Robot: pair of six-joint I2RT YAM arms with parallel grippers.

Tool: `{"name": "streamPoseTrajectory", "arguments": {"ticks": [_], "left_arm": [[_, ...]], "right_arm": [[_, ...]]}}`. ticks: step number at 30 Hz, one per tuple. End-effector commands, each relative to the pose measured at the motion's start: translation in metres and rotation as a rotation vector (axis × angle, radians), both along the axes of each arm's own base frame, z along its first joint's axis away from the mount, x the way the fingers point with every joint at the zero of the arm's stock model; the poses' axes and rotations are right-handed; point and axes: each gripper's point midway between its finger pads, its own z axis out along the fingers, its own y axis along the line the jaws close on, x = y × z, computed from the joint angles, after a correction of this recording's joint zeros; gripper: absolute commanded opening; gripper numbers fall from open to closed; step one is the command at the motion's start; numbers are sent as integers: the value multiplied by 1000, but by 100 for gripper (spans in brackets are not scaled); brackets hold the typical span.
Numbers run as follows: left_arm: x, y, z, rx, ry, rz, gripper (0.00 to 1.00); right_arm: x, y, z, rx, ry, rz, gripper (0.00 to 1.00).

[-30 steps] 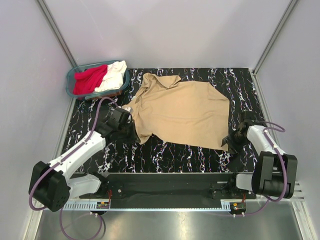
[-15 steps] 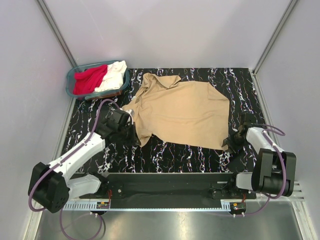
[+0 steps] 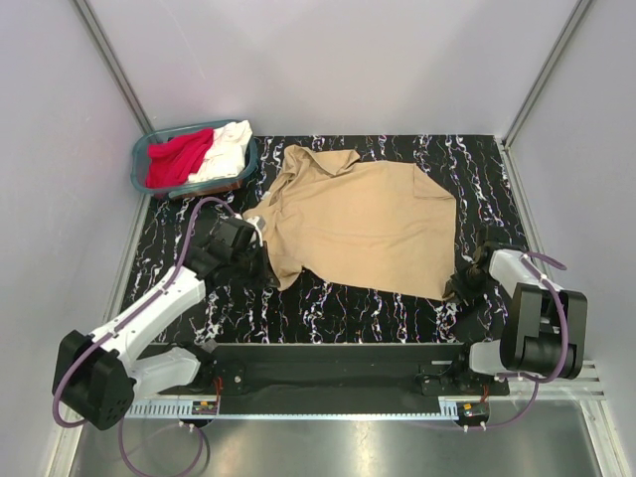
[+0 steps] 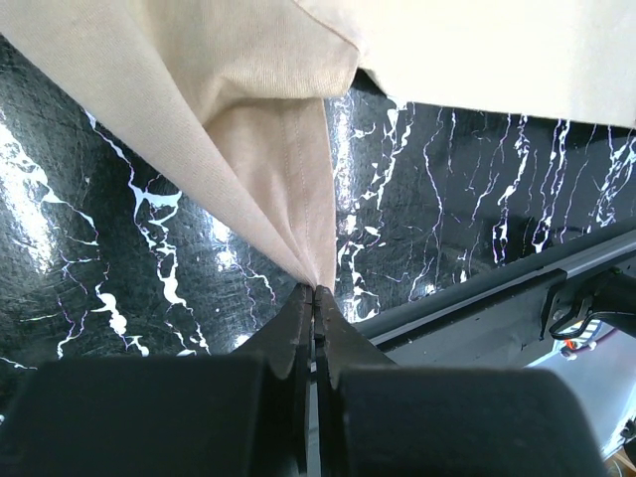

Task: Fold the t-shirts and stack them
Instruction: Flatten the tshirt out

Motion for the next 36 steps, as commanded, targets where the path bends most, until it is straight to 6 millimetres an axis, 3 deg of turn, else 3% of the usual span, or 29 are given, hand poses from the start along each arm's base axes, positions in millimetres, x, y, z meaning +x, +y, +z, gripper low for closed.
{"name": "streamPoseTrajectory", "arguments": {"ticks": [1,4,7,10,12,13,14,15,16,17,18,19,20,21,22,23,24,25,26,27,28,30,31,32,34,36], "left_arm": [[4,-6,18,-45,-47,-7,0],[8,-6,25,-42,-69,3,0],[16,-2,37,-23,-108,17,0],[29,6,58,19,-178,47,0],[39,9,84,32,-240,60,0],[45,14,95,54,-276,84,0],[53,13,120,40,-332,94,0],[62,19,134,66,-380,122,0],[71,20,164,46,-449,146,0],[77,22,178,50,-488,159,0],[85,25,188,70,-516,182,0],[92,25,218,52,-581,194,0],[96,27,232,65,-624,190,0],[103,33,247,84,-665,218,0],[110,34,276,74,-728,235,0],[115,38,292,93,-778,243,0],[120,44,308,106,-818,272,0],[119,47,345,74,-897,292,0],[124,47,363,76,-957,283,0],[123,48,382,60,-1004,289,0],[116,52,421,10,-1092,313,0],[103,53,460,-24,-1200,281,0],[86,59,494,-74,-1282,280,0],[75,61,514,-85,-1352,263,0],[38,71,557,-155,-1483,235,0],[5,81,585,-194,-1585,214,0]], "right_arm": [[5,-16,-15,-81,16,-31,14],[11,-18,-15,-90,13,-13,0],[23,-22,-2,-107,-37,20,0],[36,-27,27,-139,-114,49,0],[51,-33,55,-179,-191,76,0],[54,-35,74,-198,-240,83,0],[66,-41,100,-234,-305,94,0],[70,-43,116,-252,-339,94,0],[76,-45,138,-275,-400,93,0],[90,-51,172,-315,-484,98,0],[96,-54,189,-340,-523,97,0],[102,-57,208,-365,-566,96,0],[112,-63,246,-415,-647,97,0],[117,-65,265,-433,-683,97,0],[122,-69,281,-457,-711,97,0],[127,-74,323,-506,-793,85,0],[127,-76,342,-530,-827,77,0],[127,-80,362,-558,-864,64,0],[124,-84,403,-605,-946,36,0],[120,-85,423,-627,-987,25,0],[110,-87,461,-667,-1067,-2,0],[94,-88,496,-717,-1138,-24,0],[81,-88,515,-740,-1183,-42,0],[64,-88,542,-773,-1245,-69,0],[38,-85,569,-797,-1318,-97,0],[11,-80,597,-822,-1398,-116,0]]}}
